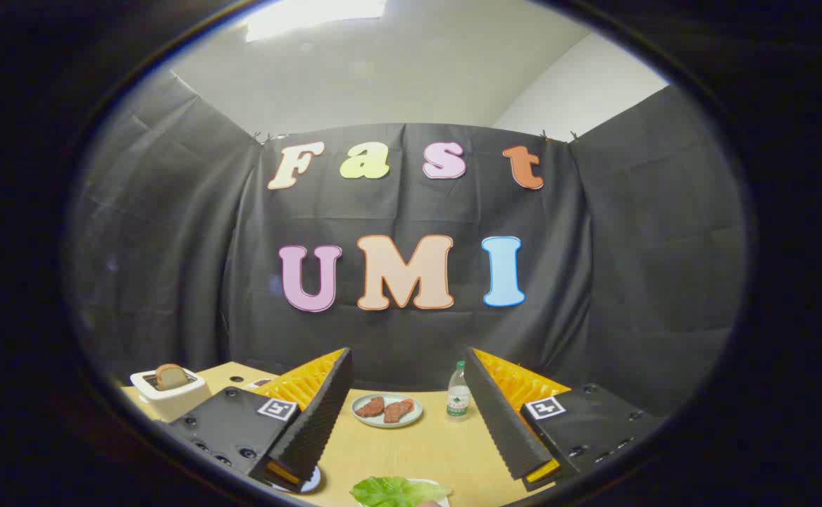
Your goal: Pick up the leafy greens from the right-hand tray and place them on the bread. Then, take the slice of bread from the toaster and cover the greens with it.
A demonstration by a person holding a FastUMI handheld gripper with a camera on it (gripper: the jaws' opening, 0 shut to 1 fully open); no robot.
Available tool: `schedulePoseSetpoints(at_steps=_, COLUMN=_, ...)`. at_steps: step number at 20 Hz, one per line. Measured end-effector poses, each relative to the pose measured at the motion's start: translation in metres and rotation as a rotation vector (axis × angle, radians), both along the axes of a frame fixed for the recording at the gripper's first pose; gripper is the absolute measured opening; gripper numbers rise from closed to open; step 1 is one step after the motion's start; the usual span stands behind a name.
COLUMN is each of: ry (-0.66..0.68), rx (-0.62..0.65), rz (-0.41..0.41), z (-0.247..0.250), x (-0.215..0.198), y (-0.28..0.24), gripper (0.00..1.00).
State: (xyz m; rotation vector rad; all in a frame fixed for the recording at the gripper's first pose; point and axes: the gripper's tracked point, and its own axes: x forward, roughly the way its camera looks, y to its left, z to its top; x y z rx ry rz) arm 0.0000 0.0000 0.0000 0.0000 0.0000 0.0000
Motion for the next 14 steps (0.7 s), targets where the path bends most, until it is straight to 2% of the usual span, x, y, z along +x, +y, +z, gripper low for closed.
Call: schedulePoseSetpoints(at_steps=14, ry=-0.013, rx=0.000, rz=0.008, z=0.004, x=0.010, y=-0.005, gripper=1.00)
